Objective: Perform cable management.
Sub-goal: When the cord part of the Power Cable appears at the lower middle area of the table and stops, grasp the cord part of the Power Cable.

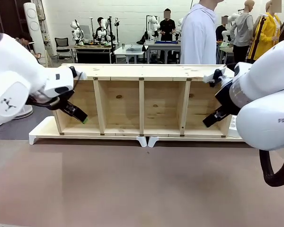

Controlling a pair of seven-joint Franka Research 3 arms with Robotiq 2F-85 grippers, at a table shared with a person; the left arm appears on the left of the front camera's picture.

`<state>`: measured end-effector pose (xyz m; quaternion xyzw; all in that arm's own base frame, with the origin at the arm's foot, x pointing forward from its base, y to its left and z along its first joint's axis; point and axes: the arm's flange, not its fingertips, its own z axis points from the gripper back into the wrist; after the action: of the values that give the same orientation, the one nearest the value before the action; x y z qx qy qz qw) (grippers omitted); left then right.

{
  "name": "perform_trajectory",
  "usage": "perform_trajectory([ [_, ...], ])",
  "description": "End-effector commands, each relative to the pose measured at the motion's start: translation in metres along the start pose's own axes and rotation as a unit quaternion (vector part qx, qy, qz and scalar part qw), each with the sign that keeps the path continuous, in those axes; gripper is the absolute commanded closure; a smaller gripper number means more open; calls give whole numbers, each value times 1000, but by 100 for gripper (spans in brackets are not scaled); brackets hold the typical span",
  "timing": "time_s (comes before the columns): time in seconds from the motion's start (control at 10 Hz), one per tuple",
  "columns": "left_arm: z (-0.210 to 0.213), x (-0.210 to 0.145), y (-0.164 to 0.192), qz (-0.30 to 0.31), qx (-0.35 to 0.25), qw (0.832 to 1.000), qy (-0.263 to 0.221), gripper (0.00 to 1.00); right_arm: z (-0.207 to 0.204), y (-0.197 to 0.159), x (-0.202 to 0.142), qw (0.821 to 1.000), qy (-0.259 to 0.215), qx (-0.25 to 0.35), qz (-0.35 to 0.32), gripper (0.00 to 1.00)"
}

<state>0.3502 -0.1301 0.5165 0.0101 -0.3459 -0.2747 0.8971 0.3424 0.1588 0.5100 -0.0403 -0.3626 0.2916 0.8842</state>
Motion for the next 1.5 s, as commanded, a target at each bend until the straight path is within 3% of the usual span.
perform_trajectory([
  [0.0,27,-113,-38,13,33,999,-8,0,38,28,-100,999,-19,-39,-26,0],
  [0.6,69,-180,-17,85,61,993,-56,0,89,23,-149,991,-59,-75,-90,0],
  [1.0,63,-187,-10,94,46,992,-70,0,81,27,-148,992,-45,-68,-95,0],
  [1.1,140,-27,43,101,53,992,-55,0,142,-7,-11,992,-51,-74,-85,0],
  [1.4,140,-27,43,101,53,992,-55,0,142,-7,-11,992,-51,-74,-85,0],
])
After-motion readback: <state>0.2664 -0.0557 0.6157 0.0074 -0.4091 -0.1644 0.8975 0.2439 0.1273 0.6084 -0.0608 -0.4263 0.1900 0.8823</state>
